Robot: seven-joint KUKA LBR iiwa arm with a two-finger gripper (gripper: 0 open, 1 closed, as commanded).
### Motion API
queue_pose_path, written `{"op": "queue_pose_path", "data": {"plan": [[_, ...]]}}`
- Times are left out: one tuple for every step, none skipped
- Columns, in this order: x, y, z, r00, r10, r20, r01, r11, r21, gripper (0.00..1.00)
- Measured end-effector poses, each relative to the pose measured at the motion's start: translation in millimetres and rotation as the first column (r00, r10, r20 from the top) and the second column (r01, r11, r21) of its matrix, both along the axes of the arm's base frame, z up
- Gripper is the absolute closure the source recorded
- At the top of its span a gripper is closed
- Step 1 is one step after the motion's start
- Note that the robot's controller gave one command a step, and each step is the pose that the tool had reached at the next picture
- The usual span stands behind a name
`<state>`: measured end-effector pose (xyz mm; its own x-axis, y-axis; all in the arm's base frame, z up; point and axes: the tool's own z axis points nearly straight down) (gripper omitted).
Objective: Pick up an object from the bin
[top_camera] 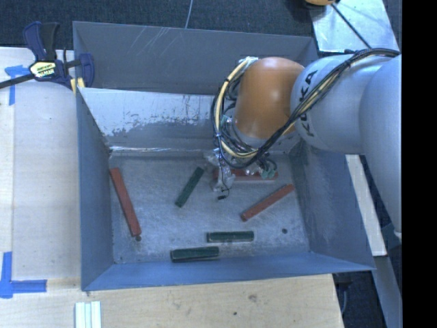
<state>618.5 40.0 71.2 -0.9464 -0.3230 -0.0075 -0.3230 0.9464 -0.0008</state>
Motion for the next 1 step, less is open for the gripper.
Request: {"op": "queue_pose_path", "data": {"plan": [[-0.4,-0.3,-0.6,1.0,0.0,-0.001,0.0,1.0,0.0,0.0]]}}
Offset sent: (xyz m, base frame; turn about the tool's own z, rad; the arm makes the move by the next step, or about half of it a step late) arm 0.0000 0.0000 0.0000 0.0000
